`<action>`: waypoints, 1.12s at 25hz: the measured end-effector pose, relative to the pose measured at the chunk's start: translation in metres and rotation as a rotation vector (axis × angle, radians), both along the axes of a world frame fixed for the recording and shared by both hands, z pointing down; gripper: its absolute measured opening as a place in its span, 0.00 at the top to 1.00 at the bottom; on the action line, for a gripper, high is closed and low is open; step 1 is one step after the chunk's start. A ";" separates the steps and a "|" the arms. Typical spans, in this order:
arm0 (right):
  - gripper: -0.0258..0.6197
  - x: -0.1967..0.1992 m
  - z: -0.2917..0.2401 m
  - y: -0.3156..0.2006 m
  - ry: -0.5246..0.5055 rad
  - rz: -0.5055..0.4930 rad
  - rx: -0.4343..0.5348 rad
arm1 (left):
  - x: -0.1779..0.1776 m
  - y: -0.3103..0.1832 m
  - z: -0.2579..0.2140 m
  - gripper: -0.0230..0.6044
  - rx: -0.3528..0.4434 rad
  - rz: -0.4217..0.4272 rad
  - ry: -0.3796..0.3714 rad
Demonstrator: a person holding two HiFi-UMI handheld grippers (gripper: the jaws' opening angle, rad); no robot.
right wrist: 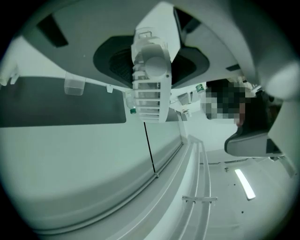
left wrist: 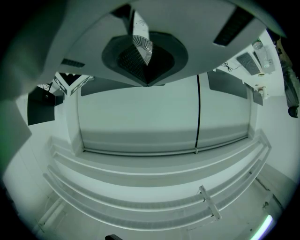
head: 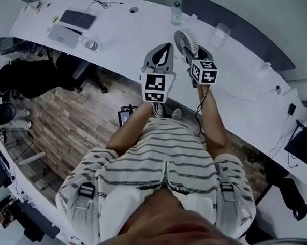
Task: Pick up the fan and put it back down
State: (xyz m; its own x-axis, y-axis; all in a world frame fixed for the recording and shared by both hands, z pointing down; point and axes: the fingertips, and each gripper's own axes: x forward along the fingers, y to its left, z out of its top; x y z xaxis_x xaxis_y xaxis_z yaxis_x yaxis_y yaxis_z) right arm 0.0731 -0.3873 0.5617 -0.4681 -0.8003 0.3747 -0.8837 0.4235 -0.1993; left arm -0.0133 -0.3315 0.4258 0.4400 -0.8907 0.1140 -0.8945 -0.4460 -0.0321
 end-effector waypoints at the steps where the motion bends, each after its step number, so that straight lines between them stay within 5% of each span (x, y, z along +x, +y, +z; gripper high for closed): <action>1: 0.61 0.000 -0.005 -0.001 0.002 0.008 0.014 | 0.001 -0.001 -0.001 0.95 0.003 0.002 -0.003; 17: 0.61 0.005 -0.104 0.021 0.014 0.185 0.220 | 0.000 0.003 -0.001 0.95 -0.018 0.030 0.019; 28: 0.61 0.005 -0.127 0.035 0.013 0.223 0.266 | 0.004 0.004 -0.005 0.95 -0.026 0.056 0.035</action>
